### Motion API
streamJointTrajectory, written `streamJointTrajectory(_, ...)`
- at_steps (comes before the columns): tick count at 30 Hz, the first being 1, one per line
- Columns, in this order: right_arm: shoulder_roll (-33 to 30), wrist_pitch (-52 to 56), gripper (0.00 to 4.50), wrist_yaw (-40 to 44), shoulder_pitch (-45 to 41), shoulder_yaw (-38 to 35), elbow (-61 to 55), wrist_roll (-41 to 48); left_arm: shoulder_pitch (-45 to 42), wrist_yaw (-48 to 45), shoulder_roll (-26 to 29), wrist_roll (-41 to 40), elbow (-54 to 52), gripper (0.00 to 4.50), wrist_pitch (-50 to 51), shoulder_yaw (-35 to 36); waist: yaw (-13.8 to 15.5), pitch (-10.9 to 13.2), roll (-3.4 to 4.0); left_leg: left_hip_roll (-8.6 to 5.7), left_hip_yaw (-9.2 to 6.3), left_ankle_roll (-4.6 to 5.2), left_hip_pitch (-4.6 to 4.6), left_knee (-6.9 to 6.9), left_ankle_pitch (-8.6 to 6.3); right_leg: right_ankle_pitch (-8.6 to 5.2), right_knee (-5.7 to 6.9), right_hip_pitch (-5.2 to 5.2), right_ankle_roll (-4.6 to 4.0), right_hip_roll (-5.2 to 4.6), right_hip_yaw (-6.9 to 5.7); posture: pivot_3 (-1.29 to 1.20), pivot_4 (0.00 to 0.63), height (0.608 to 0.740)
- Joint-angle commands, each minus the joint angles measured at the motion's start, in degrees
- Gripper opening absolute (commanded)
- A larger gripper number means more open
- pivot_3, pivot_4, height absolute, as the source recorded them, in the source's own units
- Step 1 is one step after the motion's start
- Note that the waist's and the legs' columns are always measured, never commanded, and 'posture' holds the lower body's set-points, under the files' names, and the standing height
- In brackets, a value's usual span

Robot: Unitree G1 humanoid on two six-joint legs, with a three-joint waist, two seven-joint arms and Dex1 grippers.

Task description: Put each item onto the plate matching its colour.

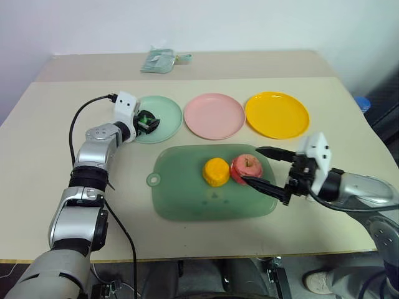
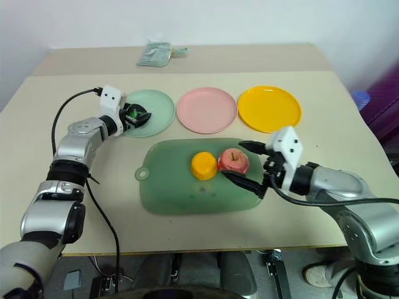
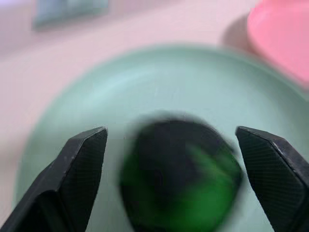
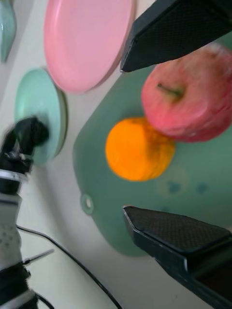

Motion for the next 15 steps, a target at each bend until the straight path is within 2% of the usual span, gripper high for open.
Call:
streamJointTrajectory(1,1.88,-0.86,4.50,-3.03,-5.61,8.20,-1.04,-6.95,7.28,-8.15,5.02,-4.12,-13.28,4.46,-4.42,3.84,-0.70,-0.01,0.02,0.03,0.06,-0.01,0.00,-0.04,0.01,0.00,0.02,-0.08,-0.01,0.01,0.07,0.00,0.150,0.740)
streamJointTrajectory(4,3.46,-2.12,4.50,-3.96,-10.29,16.58,2.33,-14.59,18.42,-17.06,9.86,-8.73,-27.13,4.46,-2.44,4.24,-1.33,-0.02,0.03,0.11,0.12,-0.04,-0.01,-0.10,0.02,-0.01,0.17,-0.24,-0.02,-0.09,0.10,0.00,0.150,0.740)
streamJointTrajectory(8,5.04,-0.41,4.50,-3.36,-14.40,22.54,6.08,-19.10,32.97,-23.93,14.65,-12.02,-42.38,4.46,0.90,3.38,-0.82,-0.01,0.00,0.12,0.12,-0.07,-0.04,-0.07,0.04,-0.01,0.22,-0.26,-0.03,-0.18,0.10,0.00,0.150,0.740)
streamJointTrajectory(11,5.65,1.09,4.50,-3.01,-16.51,25.94,8.73,-22.24,39.90,-25.12,15.61,-13.56,-49.66,4.46,3.30,3.06,0.27,-0.01,-0.01,0.08,0.12,-0.06,-0.04,-0.03,0.03,-0.01,0.22,-0.23,-0.03,-0.26,0.08,0.00,0.150,0.740)
streamJointTrajectory(15,7.38,2.32,4.50,-3.63,-18.88,27.59,12.45,-25.63,43.81,-23.14,14.10,-15.09,-55.31,4.46,6.05,2.95,0.55,-0.04,-0.05,0.06,0.04,-0.06,0.00,0.01,0.03,-0.01,0.24,-0.14,-0.03,-0.26,0.00,0.00,0.150,0.740)
